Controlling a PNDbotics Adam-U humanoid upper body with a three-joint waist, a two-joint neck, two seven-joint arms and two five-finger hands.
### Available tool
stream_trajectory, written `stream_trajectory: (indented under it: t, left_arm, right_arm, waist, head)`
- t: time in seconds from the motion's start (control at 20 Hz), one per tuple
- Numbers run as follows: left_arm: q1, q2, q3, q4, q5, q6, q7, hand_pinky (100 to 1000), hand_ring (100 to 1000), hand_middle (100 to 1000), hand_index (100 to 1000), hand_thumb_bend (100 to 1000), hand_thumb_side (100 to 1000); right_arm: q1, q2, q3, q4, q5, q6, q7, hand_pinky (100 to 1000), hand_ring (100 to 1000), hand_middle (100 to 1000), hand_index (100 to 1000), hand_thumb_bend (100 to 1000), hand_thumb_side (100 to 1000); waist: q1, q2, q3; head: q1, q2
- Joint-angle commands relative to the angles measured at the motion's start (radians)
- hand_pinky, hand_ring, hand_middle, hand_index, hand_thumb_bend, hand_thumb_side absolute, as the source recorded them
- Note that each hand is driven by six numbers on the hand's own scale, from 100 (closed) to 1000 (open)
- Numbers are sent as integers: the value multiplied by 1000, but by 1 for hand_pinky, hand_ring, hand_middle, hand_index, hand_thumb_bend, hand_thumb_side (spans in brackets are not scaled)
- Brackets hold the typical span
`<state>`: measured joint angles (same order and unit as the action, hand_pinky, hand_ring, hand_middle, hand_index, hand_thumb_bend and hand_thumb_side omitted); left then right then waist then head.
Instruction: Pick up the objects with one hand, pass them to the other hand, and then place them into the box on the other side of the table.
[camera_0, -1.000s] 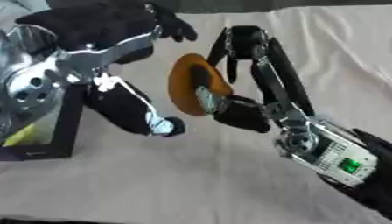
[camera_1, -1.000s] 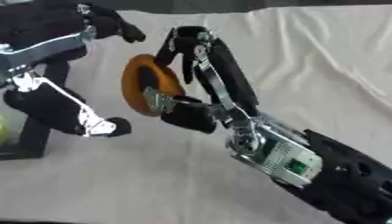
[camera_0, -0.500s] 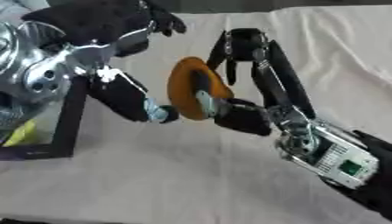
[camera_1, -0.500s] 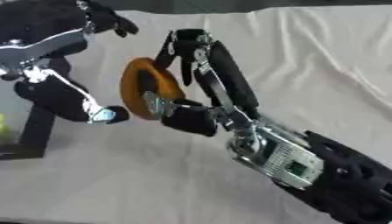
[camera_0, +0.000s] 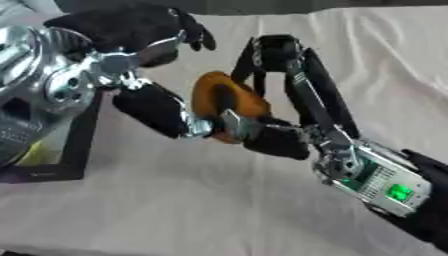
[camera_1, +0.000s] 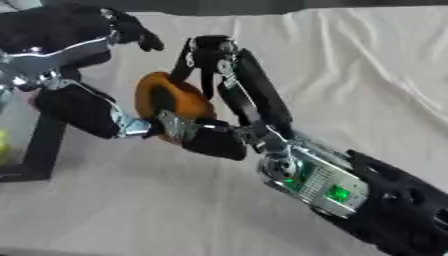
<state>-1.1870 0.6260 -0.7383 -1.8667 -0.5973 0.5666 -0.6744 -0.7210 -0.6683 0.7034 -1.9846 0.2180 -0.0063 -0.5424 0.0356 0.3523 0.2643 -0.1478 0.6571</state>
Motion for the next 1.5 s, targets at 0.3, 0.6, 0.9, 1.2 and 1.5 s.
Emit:
stream_trajectory:
  t: [0.3,0.6,0.9,1.2,1.5]
  left_arm:
    - [-14,1,-9,46,56,162,-233,965,920,785,913,569,606]
    - [-18,-9,0,30,103,161,-233,955,891,754,880,438,423]
    - [-22,-7,28,-30,258,160,-233,952,868,722,863,264,305]
    - [-20,-5,45,-56,371,168,-200,938,843,681,826,138,284]
    - [-22,-7,39,-40,370,206,-108,798,675,450,622,100,261]
  right_arm:
    - [-15,-2,1,-15,11,-8,-2,230,511,422,451,100,100]
    - [-15,-2,3,-15,15,-9,-11,232,511,422,451,100,180]
    - [-13,-1,8,-15,23,-8,-13,228,512,422,450,100,199]
    - [-11,0,12,-15,29,-5,-11,225,511,422,450,100,214]
    - [-9,1,16,-15,29,-2,-12,222,512,422,450,100,234]
  waist:
    - [-1,-21,0]
    - [1,-19,-2]
    - [1,-17,-3]
    - [1,-14,-2]
    - [1,-13,-3]
  head:
    - [0,-4]
    - [-3,-4]
    - [-8,-5]
    - [-12,-5]
    - [-12,-2]
